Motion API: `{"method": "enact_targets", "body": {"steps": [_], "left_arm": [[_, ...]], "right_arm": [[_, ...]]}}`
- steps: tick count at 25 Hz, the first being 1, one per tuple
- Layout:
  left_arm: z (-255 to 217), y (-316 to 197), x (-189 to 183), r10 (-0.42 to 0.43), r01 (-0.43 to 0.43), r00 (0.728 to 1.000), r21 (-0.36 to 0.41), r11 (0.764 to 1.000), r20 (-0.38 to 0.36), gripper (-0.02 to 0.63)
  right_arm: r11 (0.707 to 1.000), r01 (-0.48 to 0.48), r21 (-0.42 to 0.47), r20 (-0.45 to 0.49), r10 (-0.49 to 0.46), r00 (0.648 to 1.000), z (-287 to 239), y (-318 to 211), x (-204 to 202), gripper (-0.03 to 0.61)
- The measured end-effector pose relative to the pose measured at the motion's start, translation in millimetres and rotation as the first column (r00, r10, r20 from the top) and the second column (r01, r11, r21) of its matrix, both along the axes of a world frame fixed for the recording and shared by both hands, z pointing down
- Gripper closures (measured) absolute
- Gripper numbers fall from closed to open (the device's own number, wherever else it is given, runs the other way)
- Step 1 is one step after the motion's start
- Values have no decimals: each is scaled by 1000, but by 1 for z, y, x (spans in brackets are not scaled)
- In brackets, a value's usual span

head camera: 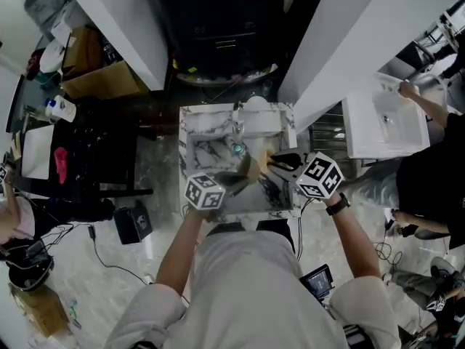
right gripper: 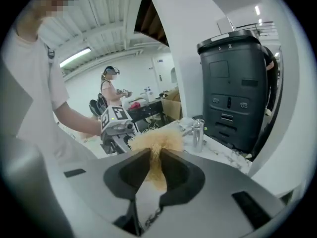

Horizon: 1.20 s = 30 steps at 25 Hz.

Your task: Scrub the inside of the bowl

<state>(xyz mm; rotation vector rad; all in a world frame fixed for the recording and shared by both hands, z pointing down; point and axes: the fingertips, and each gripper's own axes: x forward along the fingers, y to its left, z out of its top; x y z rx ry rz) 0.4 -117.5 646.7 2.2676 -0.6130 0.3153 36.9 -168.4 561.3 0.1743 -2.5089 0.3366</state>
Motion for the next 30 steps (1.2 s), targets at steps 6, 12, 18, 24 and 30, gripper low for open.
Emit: {"method": "enact_targets", "body": {"steps": [6, 12, 18, 24, 30], "left_arm": [[-74, 15, 2, 4, 9, 958, 44, 999, -288, 595], [-112, 32, 2, 92, -47, 949, 151, 987, -302, 596], [-145, 40, 1, 118, -46, 924, 201, 979, -364, 597], [-203, 28, -3, 88, 41, 849, 230, 972, -522, 596], [-233, 7, -6, 75, 101, 818, 269, 958, -571, 597]], "right_arm": [[993, 85, 80, -38, -83, 996, -29, 27, -15, 502], [988, 84, 133, -69, -76, 995, -37, 8, -16, 502], [994, 83, 74, 16, -84, 996, -25, -8, -13, 502], [980, 54, 190, 178, -89, 980, -37, -11, -9, 503], [974, 57, 217, 170, -96, 981, -44, 4, -6, 505]]}}
